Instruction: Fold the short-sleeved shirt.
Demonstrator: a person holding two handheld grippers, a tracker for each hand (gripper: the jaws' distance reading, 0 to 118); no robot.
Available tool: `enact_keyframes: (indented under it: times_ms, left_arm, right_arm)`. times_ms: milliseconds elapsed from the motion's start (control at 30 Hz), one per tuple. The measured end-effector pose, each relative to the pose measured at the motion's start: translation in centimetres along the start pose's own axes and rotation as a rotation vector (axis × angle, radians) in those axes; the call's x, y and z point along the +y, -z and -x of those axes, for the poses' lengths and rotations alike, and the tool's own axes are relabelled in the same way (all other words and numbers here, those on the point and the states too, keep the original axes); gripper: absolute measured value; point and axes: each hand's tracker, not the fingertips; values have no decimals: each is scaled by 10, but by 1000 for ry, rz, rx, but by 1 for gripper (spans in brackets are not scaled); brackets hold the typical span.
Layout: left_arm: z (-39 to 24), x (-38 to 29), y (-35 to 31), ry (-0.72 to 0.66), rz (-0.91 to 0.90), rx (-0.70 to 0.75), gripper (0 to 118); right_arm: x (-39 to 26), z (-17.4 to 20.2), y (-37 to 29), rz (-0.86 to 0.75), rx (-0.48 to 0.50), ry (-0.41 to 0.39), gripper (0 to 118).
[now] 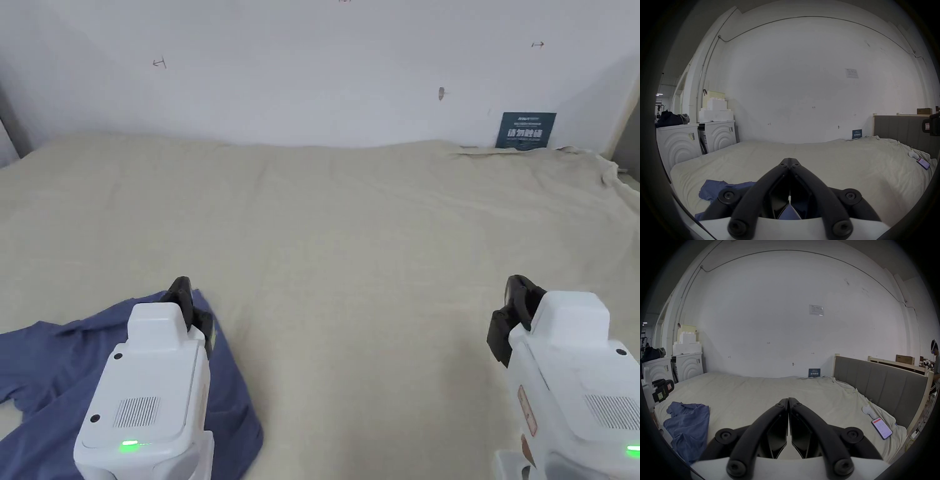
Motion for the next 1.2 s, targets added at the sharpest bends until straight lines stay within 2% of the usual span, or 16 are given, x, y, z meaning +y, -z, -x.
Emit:
enact_keyframes:
  times_ms: [733, 1000, 1100, 1200]
  left_arm:
    - [176, 5, -80, 41, 17, 395, 0]
    - [205, -1, -98, 22, 51, 444, 0]
    - [206, -3, -93, 15, 70, 431, 0]
    - [205, -2, -80, -9, 112, 359, 0]
  right_arm:
    - [15, 174, 22, -37, 406, -7, 1]
    - [10, 197, 19, -19, 468, -8, 1]
    - [9, 195, 20, -14, 465, -15, 1]
    - [8, 188, 23, -12, 452, -16, 1]
